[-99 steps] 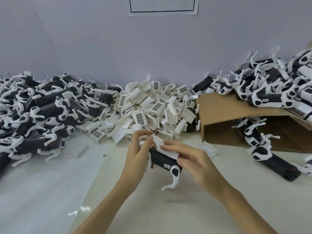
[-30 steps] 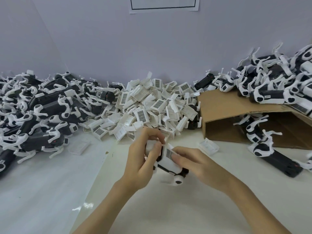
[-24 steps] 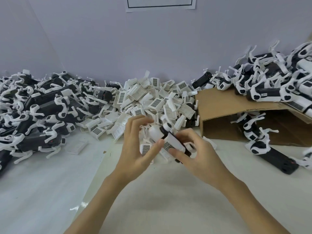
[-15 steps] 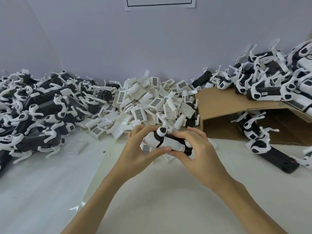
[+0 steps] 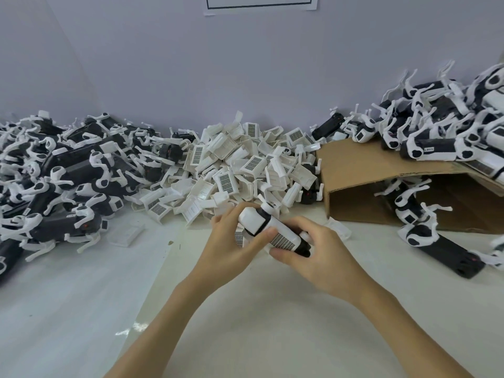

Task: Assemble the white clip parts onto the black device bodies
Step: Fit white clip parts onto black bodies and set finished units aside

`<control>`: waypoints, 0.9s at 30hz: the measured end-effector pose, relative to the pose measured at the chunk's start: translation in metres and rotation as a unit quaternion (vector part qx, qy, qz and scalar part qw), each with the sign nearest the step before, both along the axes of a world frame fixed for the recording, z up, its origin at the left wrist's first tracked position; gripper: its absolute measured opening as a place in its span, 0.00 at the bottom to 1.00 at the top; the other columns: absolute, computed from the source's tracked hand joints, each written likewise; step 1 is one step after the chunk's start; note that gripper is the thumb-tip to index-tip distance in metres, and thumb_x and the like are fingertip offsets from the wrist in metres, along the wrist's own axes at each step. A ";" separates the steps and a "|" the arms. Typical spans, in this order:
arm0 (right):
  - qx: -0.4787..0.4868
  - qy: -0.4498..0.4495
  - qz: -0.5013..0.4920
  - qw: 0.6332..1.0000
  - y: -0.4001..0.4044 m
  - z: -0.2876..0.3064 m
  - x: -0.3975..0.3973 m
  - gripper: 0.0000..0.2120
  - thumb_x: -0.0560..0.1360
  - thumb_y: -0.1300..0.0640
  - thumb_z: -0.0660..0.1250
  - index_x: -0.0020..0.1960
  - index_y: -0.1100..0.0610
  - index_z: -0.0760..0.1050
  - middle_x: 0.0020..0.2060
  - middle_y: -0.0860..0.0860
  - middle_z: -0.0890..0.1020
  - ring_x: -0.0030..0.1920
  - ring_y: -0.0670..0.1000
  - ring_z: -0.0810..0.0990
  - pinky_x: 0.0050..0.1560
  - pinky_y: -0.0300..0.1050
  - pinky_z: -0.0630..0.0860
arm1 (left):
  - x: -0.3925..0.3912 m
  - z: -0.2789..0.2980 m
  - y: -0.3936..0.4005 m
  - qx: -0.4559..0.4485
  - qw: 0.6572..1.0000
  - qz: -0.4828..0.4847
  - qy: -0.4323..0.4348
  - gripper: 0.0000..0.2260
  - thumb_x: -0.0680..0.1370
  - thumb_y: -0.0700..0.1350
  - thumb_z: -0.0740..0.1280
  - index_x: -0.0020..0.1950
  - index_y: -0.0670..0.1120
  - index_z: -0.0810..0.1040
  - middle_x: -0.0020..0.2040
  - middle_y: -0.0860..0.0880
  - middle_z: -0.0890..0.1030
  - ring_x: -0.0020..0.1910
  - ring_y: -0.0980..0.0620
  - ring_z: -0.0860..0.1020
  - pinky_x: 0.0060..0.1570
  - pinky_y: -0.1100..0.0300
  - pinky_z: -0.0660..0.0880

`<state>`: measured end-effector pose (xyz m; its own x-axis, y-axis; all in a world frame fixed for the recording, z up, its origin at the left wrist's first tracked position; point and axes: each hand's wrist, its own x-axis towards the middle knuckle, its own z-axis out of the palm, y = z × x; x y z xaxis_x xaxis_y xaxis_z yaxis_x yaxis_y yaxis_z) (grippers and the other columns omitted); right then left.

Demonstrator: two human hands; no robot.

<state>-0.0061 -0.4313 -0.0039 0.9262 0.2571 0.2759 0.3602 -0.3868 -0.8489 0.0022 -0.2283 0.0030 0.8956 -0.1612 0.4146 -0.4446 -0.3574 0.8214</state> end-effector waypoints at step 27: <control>0.002 -0.063 -0.035 0.997 0.000 -0.010 0.004 0.25 0.78 0.53 0.75 0.73 0.46 0.74 0.61 0.41 0.83 0.63 0.43 0.81 0.61 0.44 0.81 | 0.000 -0.002 -0.004 -0.090 0.994 0.049 0.033 0.22 0.68 0.65 0.78 0.58 0.57 0.83 0.51 0.59 0.86 0.52 0.57 0.84 0.53 0.64 0.76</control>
<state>-0.0024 -0.4311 -0.0136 0.8995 0.1926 0.3921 0.4368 -0.4116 -0.7999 0.0023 -0.2327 0.0012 0.9296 0.0003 0.3686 -0.3577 -0.2410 0.9022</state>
